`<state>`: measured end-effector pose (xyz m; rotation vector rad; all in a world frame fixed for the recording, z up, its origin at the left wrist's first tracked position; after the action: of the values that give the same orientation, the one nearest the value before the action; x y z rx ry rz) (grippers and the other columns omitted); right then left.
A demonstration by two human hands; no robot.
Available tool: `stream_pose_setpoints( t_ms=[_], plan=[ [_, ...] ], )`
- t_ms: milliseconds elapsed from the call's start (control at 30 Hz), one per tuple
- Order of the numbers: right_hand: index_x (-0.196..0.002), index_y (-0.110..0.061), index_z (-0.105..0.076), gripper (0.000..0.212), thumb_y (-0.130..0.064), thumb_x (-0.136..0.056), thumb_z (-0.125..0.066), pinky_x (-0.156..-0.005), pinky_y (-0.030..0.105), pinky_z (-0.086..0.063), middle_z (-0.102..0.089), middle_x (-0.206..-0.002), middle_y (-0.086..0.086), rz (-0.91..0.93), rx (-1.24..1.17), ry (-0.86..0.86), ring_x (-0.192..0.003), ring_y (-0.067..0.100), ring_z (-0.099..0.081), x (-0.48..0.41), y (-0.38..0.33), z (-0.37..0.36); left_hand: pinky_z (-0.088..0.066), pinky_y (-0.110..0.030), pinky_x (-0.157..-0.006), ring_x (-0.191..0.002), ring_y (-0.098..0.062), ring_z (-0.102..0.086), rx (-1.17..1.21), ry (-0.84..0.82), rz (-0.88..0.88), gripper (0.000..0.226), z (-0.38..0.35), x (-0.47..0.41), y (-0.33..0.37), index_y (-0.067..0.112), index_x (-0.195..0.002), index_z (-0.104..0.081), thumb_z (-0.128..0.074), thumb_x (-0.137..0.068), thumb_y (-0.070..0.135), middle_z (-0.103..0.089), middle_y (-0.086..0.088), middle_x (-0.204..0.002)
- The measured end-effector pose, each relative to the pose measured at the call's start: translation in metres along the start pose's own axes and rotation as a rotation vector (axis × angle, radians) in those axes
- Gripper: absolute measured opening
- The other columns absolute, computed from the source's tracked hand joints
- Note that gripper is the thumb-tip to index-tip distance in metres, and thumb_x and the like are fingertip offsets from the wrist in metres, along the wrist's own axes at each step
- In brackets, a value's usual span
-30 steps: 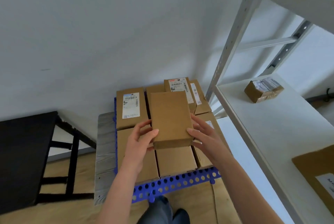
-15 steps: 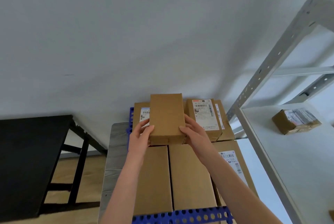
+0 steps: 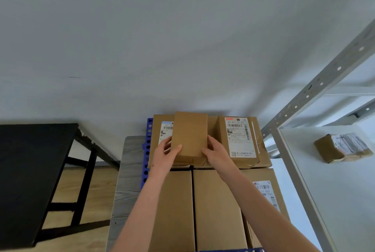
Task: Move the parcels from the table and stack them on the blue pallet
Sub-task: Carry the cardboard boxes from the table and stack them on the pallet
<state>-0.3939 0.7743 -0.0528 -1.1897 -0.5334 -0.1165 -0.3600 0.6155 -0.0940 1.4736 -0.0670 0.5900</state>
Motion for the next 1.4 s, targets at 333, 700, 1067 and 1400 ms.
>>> stream_pose_setpoints(
  t_ms=[333, 700, 1067, 1400],
  plan=[
    [-0.108, -0.033, -0.068, 0.040, -0.001, -0.091, -0.051, -0.084, 0.019, -0.051, -0.067, -0.110, -0.018, 0.195, -0.134, 0.461, -0.103, 0.001, -0.062, -0.001, -0.001, 0.077, -0.046, -0.028, -0.085, -0.111, -0.011, -0.050, 0.053, -0.003, 0.011, 0.069, -0.006, -0.017, 0.006, 0.027, -0.140, -0.039, -0.072, -0.079, 0.033, -0.049, 0.002, -0.136],
    [-0.147, -0.022, -0.030, 0.055, -0.022, -0.096, -0.053, -0.058, 0.012, -0.042, -0.053, -0.134, -0.001, 0.021, 0.081, 0.348, -0.099, 0.010, -0.056, -0.014, 0.044, 0.113, -0.047, -0.030, -0.088, -0.115, -0.013, -0.051, 0.042, -0.012, 0.023, 0.073, -0.024, -0.006, 0.005, 0.032, -0.141, -0.039, -0.074, -0.077, 0.032, -0.051, 0.004, -0.135],
    [-0.146, -0.022, -0.031, 0.055, -0.025, -0.096, -0.054, -0.047, 0.005, -0.040, -0.056, -0.130, -0.003, 0.046, 0.150, 0.282, -0.094, 0.007, -0.056, -0.015, 0.040, 0.117, -0.043, -0.045, -0.103, -0.121, -0.017, -0.049, -0.013, 0.023, 0.040, 0.077, -0.040, 0.005, 0.006, 0.035, -0.142, -0.033, -0.073, -0.077, 0.037, -0.049, 0.003, -0.137],
    [-0.148, -0.023, -0.029, 0.070, -0.029, -0.089, -0.066, -0.079, 0.028, -0.046, -0.044, -0.143, 0.005, 0.064, 0.133, 0.225, -0.125, 0.025, -0.047, -0.015, 0.036, 0.136, -0.034, -0.046, -0.109, -0.132, -0.016, -0.037, -0.118, 0.156, -0.037, 0.077, -0.037, 0.027, 0.028, 0.032, -0.142, -0.036, -0.074, -0.076, 0.042, -0.038, 0.006, -0.145]
  ],
)
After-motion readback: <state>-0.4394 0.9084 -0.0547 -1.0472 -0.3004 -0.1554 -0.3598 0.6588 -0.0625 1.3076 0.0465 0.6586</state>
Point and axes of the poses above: each hand's wrist, its own x-axis away from the middle knuckle, its own z-axis out of the back of the hand, y = z × x, the point moved 2 cm from there along -x, towards the middle knuckle
